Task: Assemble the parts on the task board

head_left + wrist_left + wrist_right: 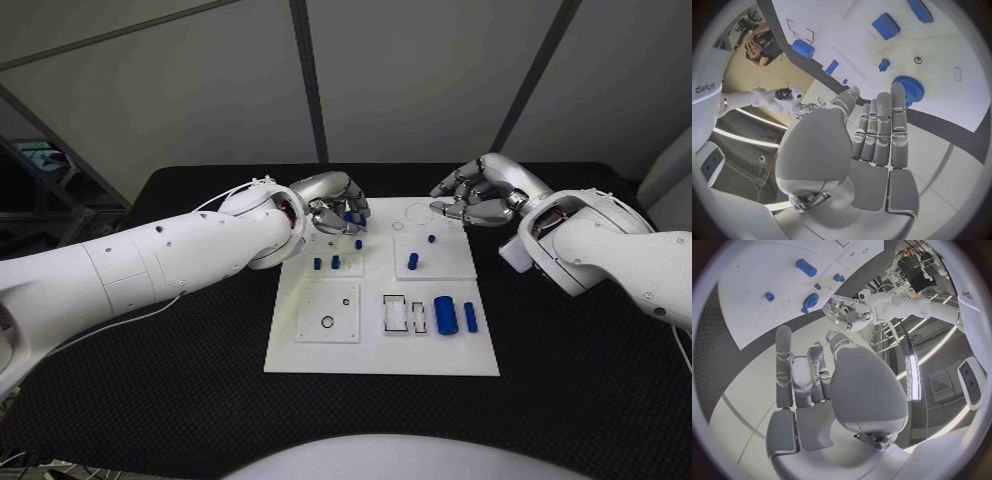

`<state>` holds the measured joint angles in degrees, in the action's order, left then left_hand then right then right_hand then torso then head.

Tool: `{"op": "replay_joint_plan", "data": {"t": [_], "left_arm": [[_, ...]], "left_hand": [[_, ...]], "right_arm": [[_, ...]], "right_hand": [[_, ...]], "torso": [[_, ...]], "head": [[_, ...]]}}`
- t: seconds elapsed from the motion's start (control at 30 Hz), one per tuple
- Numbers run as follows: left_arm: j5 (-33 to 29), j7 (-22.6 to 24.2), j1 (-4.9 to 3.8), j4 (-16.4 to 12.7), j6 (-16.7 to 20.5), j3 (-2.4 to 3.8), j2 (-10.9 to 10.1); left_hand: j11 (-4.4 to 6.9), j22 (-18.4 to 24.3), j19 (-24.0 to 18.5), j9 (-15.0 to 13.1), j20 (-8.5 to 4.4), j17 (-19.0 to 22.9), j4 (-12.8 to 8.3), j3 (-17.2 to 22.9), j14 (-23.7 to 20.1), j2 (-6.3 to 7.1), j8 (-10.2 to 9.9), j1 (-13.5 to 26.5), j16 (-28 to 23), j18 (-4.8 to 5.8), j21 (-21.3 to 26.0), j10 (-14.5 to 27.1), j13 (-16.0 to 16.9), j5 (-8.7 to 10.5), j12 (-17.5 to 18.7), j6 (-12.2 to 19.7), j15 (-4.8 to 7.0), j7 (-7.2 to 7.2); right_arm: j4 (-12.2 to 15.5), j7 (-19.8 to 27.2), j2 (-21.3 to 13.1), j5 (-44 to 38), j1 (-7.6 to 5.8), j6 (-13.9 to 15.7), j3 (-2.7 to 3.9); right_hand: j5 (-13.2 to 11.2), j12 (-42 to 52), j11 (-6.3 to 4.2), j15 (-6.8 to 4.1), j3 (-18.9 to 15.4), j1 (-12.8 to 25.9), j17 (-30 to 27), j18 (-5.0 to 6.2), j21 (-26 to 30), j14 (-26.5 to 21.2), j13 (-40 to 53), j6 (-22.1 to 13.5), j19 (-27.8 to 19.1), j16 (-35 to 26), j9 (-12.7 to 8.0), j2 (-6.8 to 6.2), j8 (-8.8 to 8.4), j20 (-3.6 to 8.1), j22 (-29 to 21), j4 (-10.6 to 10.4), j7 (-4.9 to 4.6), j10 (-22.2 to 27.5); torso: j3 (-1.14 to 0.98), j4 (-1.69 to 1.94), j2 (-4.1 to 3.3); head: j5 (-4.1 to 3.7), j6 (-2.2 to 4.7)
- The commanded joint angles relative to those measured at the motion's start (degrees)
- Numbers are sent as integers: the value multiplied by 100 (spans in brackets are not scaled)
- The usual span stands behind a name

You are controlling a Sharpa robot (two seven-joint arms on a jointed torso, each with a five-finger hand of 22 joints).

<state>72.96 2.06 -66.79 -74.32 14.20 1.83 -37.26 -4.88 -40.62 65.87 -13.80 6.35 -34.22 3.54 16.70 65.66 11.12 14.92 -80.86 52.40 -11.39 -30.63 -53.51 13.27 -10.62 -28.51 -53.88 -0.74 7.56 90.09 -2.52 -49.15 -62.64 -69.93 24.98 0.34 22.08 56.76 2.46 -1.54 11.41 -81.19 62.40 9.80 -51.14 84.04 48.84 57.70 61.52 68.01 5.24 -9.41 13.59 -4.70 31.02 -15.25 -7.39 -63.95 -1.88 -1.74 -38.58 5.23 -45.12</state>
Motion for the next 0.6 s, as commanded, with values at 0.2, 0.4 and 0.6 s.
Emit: {"op": "replay_joint_plan", "data": {"t": [0.2, 0.4, 0.6], "left_arm": [[1102, 169, -12, 255, -324, -60, 199], [1280, 56, -12, 385, -516, -71, 311], [1407, -18, -12, 495, -621, -73, 386]], "left_hand": [[45, -219, 433, 333, -62, -820, -59, 112, 693, 79, -114, 128, 1097, 95, -360, -201, -342, 56, 72, -235, 55, -61], [80, -995, 826, 503, -98, -1588, -111, 201, 1117, 72, -147, 169, 1820, 224, -1283, -316, -512, 57, 89, -357, 95, -73], [91, -1330, 958, 575, -112, -1801, -139, 253, 1234, 69, -165, 183, 2027, 279, -1668, -363, -588, 57, 109, -399, 105, -79]], "right_arm": [[5, 33, 28, -15, -8, -26, 4], [-1, 37, 42, -15, -8, -31, 4], [-5, 38, 49, -15, -8, -34, 4]], "right_hand": [[26, -34, 1, -15, 20, -15, -7, 69, 22, -9, -5, -49, -28, -21, 8, -50, 33, 7, -6, -29, 3, 18], [26, -34, 1, -15, 20, -15, -7, 69, 22, -9, -5, -49, -28, -21, 8, -50, 33, 7, -6, -29, 3, 18], [26, -34, 1, -15, 20, -15, -7, 69, 22, -9, -5, -49, -28, -21, 8, -50, 33, 7, -6, -29, 3, 18]], "torso": [[3, 6, 4], [4, 0, 3], [1, 1, 2]], "head": [[-25, -6], [-39, 1], [-52, 10]]}}
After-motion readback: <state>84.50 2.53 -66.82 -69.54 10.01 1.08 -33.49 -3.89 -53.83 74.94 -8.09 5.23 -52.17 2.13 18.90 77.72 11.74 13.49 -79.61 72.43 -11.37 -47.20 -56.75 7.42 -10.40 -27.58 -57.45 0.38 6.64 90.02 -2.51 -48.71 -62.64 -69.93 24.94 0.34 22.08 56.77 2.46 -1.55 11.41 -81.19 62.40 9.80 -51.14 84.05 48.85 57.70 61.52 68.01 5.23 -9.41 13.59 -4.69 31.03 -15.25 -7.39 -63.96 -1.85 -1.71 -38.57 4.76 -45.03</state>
